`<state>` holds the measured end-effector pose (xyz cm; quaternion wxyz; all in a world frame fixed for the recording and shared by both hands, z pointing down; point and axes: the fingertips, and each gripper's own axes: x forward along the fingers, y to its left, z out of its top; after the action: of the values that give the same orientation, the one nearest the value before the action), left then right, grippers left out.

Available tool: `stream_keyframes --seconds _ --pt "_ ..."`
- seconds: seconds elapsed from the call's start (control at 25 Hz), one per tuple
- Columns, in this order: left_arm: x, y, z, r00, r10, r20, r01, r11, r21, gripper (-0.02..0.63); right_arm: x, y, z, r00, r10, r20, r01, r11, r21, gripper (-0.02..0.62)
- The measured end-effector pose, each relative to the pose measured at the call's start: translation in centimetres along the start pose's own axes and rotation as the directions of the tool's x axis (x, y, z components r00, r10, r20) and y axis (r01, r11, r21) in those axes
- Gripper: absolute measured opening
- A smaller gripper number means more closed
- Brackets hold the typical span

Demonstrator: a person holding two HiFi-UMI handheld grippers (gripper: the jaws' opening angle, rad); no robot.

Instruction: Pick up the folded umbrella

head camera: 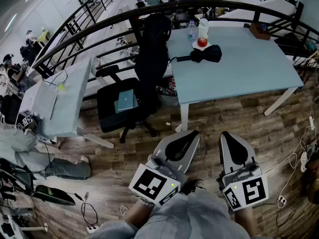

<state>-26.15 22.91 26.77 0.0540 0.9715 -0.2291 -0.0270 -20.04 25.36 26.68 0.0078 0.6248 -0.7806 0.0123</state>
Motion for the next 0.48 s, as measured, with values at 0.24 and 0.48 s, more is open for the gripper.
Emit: stream_keyframes --seconds 0.24,0.48 --pt "0.3 -0.5 0.0 1.000 0.008 0.003 -0.008 1.000 0.001 0.005 -0.4 -0.5 0.0 1.000 0.008 0.001 -0.008 1.000 0.000 0.000" --pt "1.2 -1.4 -0.2 1.000 0.023 -0.003 -0.023 1.000 0.006 0.005 -1.0 -2.0 -0.2 1.000 0.010 -0.001 -0.010 1.000 0.023 0.000"
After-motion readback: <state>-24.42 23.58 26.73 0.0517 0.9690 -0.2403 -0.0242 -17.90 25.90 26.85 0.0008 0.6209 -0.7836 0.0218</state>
